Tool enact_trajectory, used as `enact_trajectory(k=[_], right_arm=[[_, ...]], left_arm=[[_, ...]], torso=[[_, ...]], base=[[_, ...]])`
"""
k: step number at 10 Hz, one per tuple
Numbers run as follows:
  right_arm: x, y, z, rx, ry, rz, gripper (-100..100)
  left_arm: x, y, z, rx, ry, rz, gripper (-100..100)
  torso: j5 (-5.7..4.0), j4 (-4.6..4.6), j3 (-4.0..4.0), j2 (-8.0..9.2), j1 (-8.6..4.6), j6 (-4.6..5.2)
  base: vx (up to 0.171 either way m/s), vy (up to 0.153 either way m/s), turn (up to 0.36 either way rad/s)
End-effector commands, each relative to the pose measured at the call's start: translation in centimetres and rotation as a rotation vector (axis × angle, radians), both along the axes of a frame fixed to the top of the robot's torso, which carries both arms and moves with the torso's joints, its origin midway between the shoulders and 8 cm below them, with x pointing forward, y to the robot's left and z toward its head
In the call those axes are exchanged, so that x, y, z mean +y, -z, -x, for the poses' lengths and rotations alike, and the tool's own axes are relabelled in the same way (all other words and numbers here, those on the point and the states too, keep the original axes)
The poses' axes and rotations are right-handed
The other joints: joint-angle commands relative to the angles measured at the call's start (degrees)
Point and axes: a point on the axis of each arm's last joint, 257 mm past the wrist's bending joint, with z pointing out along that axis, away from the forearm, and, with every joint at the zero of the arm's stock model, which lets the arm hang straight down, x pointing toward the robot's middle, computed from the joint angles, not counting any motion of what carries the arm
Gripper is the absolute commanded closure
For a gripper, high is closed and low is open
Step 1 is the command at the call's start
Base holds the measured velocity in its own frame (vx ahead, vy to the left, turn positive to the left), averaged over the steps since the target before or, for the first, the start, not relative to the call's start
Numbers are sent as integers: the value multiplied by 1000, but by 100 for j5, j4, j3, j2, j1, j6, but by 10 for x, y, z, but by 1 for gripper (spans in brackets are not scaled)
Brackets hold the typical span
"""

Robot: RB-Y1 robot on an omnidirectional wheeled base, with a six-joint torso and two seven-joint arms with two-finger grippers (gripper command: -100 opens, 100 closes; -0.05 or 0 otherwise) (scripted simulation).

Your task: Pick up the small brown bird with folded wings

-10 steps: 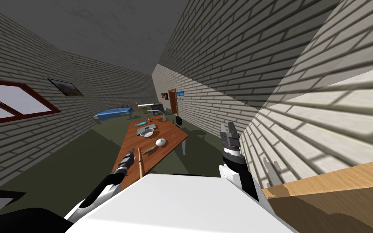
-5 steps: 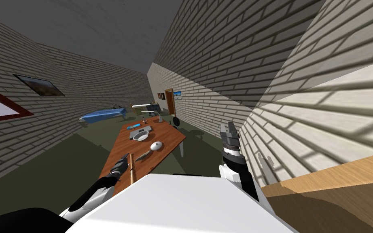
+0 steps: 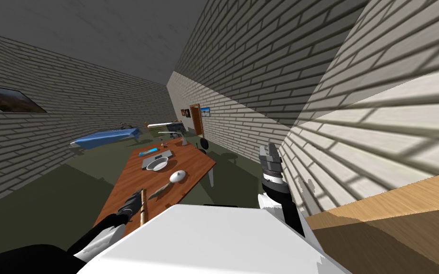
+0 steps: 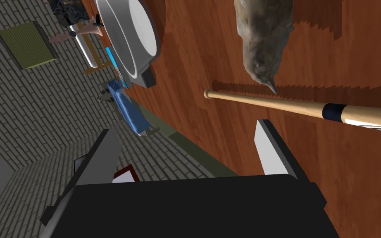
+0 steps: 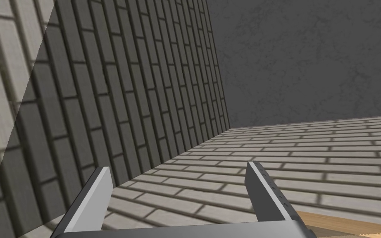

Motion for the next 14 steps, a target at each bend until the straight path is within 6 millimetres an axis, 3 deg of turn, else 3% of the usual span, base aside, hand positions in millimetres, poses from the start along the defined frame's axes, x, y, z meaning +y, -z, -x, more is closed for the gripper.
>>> enact_trajectory(k=[1,6,8,11,13,14], right_arm=[[0,0,0,0,0,0,0],[0,0,0,0,0,0,0],[0,0,0,0,0,0,0],[0,0,0,0,0,0,0],[0,0,0,0,0,0,0],[0,0,0,0,0,0,0]], left_arm=[[12,11,20,34,-58,43,-100],[27,25,50,86,-137,104,-100],[42,34,78,121,-217,155,-100],[47,40,95,150,-262,190,-100],[58,47,125,180,-345,242,-100],[57,49,126,188,-348,248,-100]], torso=[[0,0,0,0,0,0],[0,2,5,8,4,0],[0,3,7,12,2,-1],[-1,1,2,3,0,0],[1,2,6,11,6,-2],[-1,1,3,5,-2,-1]], base=[[81,-35,-117],[49,-19,-70],[51,-33,-112],[59,-20,-69],[56,-23,-117],[60,-25,-48]])
